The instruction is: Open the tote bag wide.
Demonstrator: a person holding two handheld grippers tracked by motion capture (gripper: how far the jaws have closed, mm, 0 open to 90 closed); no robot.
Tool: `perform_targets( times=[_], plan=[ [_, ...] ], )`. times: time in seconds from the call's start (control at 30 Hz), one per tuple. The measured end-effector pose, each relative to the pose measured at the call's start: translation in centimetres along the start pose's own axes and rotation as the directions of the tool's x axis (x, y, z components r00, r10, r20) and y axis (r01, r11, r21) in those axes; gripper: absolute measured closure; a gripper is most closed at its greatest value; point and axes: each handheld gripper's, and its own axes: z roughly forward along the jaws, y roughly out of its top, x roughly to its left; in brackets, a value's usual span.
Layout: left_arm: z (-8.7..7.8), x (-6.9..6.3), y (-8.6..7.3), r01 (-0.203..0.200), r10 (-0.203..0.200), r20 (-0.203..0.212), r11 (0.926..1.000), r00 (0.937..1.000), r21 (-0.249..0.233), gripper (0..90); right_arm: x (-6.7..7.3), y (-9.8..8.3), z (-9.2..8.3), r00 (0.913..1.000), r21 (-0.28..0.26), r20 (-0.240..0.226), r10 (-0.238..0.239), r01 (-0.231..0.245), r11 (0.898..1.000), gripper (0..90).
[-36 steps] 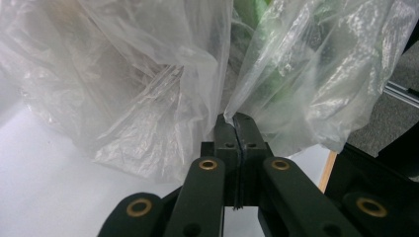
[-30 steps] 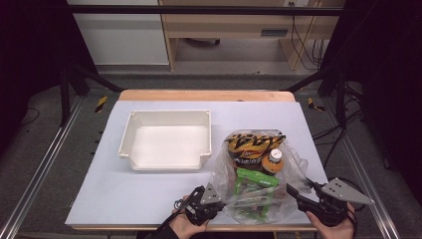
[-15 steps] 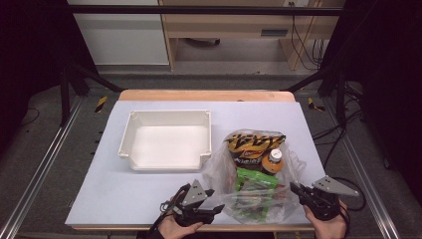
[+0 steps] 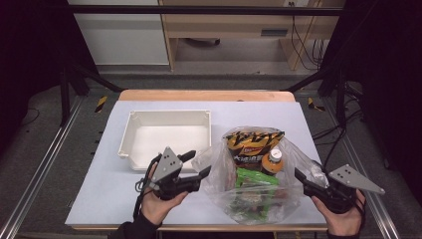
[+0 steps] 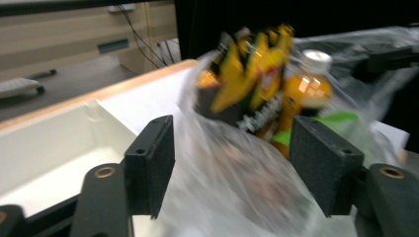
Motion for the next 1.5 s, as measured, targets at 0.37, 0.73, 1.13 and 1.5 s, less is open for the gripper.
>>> perform_targets(
  times=[0.37, 0.73, 1.13, 1.5],
  plan=[
    [5.5, 3.3, 1.4, -0.028, 0.035, -0.065, 0.9949, 0.9973, 0.097, 45.9, -1.4, 3.7, 1.2, 0.9995, -0.055, 0.026, -0.016, 0.017, 0.998, 42.4],
    [9.9, 3.1, 0.2, -0.054, 0.055, -0.004, 0.9797, 0.9985, 0.193, 58.2, -1.5, 4.3, 6.8, 0.9969, 0.065, -0.034, -0.071, 0.073, 0.995, 51.7],
    [11.7, 2.1, -1.9, -0.048, 0.066, -0.059, 0.9622, 0.9961, 0.268, 89.8, -3.5, -0.6, 8.7, 0.9985, 0.187, -0.054, 0.001, 0.009, 0.982, 90.0],
    [14.3, 1.9, -3.4, -0.057, 0.108, -0.125, 0.9326, 0.9862, 0.356, 90.0, -5.5, -2.2, 12.0, 0.9989, 0.277, 0.035, -0.031, 0.02, 0.961, 90.0]
  ],
)
